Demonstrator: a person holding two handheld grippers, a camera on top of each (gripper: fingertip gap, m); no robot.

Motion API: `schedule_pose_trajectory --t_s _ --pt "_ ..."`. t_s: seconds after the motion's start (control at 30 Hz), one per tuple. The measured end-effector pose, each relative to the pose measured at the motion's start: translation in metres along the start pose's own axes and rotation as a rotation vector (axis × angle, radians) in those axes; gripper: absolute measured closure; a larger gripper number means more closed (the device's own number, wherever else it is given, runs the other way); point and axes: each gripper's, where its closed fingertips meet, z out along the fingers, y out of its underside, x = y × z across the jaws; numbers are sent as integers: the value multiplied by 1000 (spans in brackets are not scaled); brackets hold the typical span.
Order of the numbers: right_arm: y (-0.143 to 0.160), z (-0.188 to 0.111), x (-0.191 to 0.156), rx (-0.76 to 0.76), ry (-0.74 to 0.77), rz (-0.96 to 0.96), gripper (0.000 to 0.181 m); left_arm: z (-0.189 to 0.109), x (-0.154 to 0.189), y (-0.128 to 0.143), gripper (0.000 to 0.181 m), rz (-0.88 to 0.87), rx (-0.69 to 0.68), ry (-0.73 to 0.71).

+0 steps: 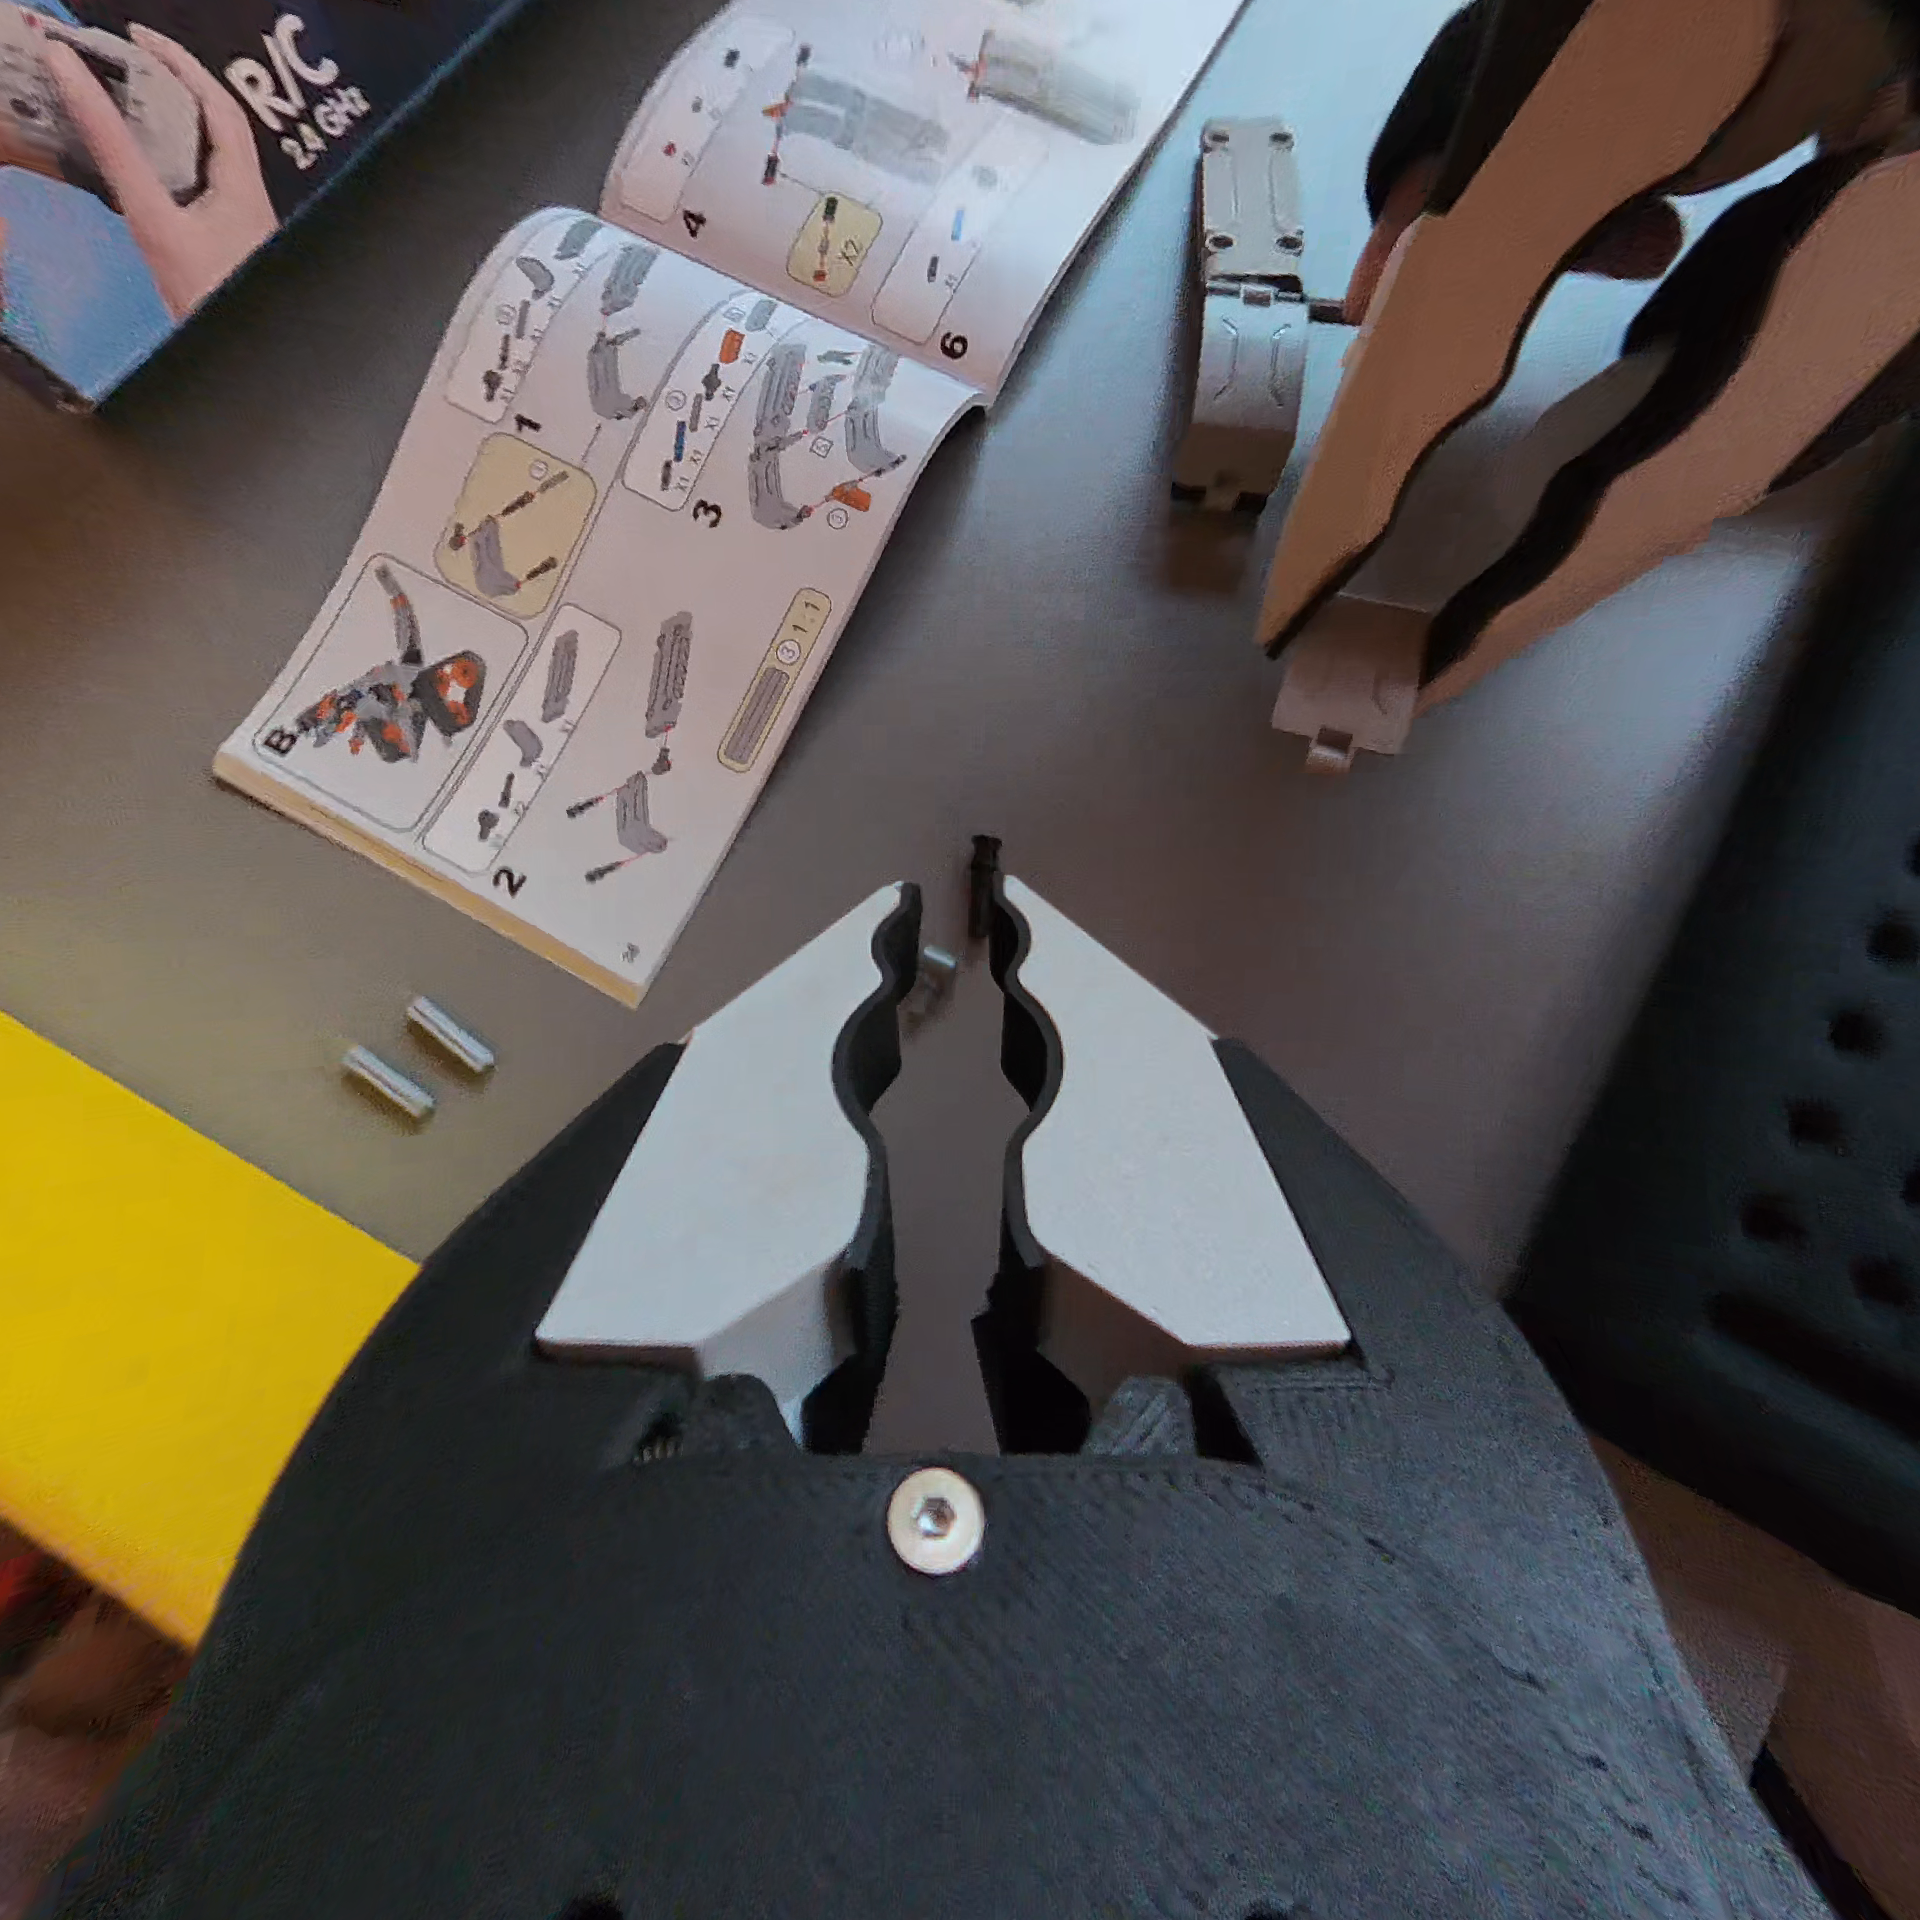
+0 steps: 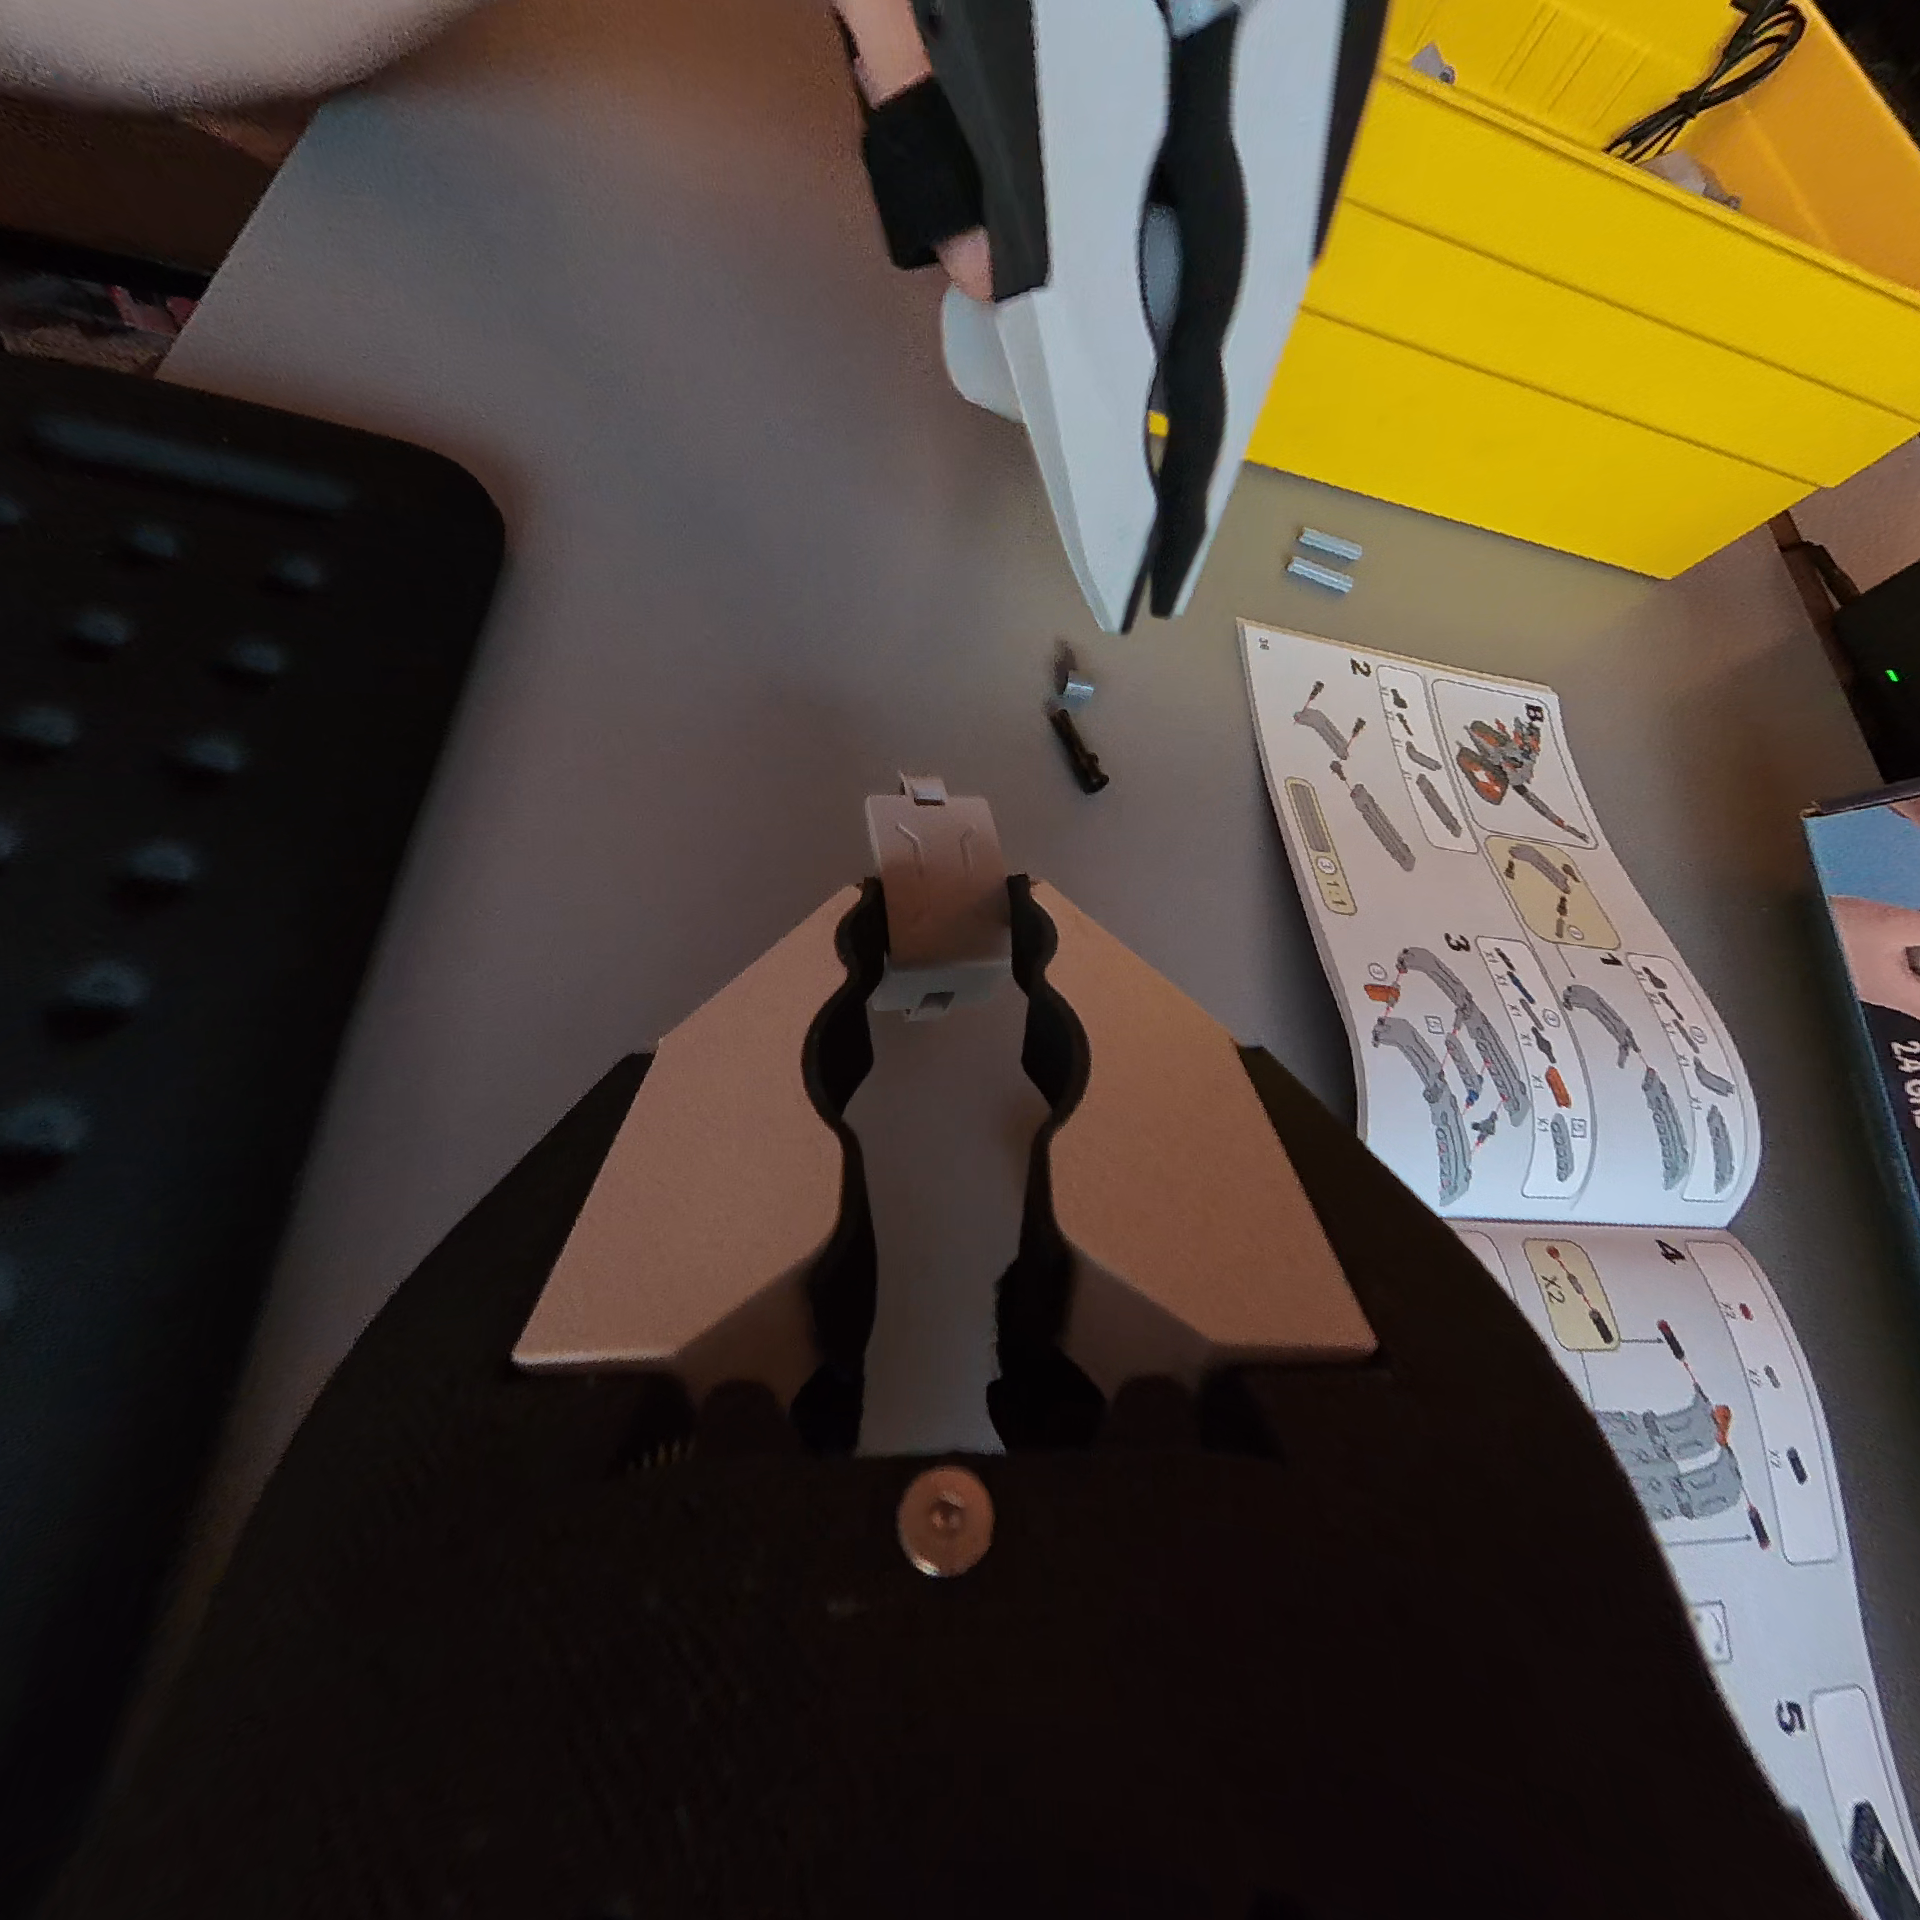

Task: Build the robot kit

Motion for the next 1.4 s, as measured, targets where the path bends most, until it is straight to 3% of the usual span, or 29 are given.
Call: schedule_pose_trajectory --t_s 0.17,0.4,0.47,0.63,0.9,1.07,1.4 --pt "4 -4 2 -24 19 -16 158 34 4 12 162 -18 -234 93" --pt "7 -7 4 -37 24 -26 158 41 4 13 169 28 -261 62" --pt "7 -7 3 -42 20 -30 158 39 7 16 164 16 -268 80" --pt "9 -5 1 -58 18 -47 158 40 9 13 163 14 -225 88" --pt "13 -2 0 -77 18 -55 158 42 2 13 177 70 -172 47" --pt "15 -1 1 -80 18 -52 158 39 -3 6 177 1 -42 51" --pt "13 8 -3 -102 67 -176 158 14 13 -40 177 -193 256 233"
